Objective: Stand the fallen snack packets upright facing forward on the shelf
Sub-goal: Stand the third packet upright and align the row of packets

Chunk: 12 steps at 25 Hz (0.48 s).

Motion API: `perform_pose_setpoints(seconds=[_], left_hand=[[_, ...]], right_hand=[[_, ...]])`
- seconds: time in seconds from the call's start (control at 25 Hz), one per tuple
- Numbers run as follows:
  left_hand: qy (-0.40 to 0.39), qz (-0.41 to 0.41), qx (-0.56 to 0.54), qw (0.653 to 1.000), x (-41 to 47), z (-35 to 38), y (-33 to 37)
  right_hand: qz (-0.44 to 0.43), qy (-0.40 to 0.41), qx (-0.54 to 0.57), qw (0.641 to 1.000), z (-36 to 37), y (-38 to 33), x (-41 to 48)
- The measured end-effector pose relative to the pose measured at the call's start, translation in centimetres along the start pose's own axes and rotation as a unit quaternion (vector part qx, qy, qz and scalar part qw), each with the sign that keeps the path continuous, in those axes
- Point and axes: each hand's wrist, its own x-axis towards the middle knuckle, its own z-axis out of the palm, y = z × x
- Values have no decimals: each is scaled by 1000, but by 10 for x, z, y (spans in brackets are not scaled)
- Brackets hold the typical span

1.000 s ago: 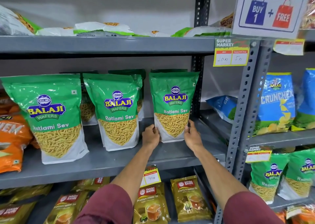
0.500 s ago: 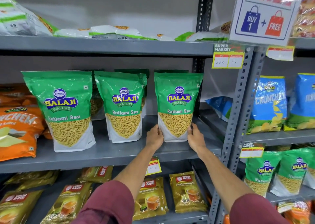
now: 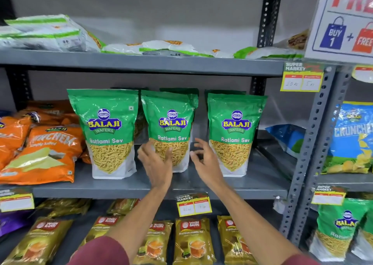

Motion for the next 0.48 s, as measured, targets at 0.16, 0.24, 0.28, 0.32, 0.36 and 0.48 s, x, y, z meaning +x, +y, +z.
perform_pose_setpoints(seconds=[0.16, 0.24, 0.28, 0.32, 0.36, 0.48], left_hand=[[-140, -108, -55, 983, 13, -13, -35], [-188, -101, -73, 974, 18, -14, -42], [-197, -101, -62, 973, 20, -13, -45], [-202, -101, -50, 973, 21, -13, -47], [-204, -97, -42, 973, 21, -13, -49], [-206, -94, -37, 973, 18, -18, -48]], right_hand=[[200, -57, 84, 974, 32, -2, 19], [237, -83, 75, 965, 42, 7, 19], [237, -83, 51, 967, 47, 12, 17], [235, -68, 28, 969, 51, 16, 14], [232, -47, 14, 971, 53, 19, 11], [216, -30, -10, 976, 54, 20, 8]])
